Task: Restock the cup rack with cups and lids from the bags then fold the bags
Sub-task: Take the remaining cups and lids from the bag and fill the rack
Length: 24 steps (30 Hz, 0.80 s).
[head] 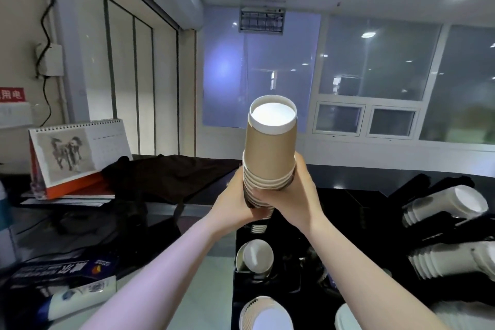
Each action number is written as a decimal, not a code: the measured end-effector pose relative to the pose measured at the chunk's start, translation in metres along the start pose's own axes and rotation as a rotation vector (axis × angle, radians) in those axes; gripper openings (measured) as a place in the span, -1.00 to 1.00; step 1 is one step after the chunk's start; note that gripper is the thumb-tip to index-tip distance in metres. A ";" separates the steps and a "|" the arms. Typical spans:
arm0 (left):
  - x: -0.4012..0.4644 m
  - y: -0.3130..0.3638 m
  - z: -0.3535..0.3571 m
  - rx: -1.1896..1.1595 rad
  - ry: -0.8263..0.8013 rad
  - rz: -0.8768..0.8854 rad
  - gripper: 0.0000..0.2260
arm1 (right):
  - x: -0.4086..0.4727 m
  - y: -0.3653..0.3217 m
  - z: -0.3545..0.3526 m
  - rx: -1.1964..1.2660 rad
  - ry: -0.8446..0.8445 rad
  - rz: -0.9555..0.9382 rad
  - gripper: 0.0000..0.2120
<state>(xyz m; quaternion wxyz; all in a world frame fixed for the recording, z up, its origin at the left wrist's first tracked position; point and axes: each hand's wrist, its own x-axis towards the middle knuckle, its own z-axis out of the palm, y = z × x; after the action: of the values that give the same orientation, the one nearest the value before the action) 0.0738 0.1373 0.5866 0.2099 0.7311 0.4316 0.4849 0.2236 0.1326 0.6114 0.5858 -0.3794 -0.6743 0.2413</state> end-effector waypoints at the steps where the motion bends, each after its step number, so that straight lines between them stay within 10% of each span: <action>1: 0.000 0.001 0.001 0.032 0.012 -0.001 -0.22 | -0.001 0.000 0.000 0.005 0.008 -0.003 -0.20; 14: -0.029 0.009 -0.007 0.031 0.068 0.045 -0.38 | -0.021 -0.065 -0.016 0.138 -0.027 -0.189 -0.20; 24: -0.092 0.067 -0.034 -0.227 0.113 0.289 -0.05 | -0.072 -0.089 -0.026 0.171 -0.260 -0.115 -0.22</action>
<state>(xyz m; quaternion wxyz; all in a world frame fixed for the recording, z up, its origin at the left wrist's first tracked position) 0.0578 0.0206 0.6019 0.1945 0.7288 0.2756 0.5958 0.2304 0.0188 0.6414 0.5368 -0.2543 -0.7420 0.3109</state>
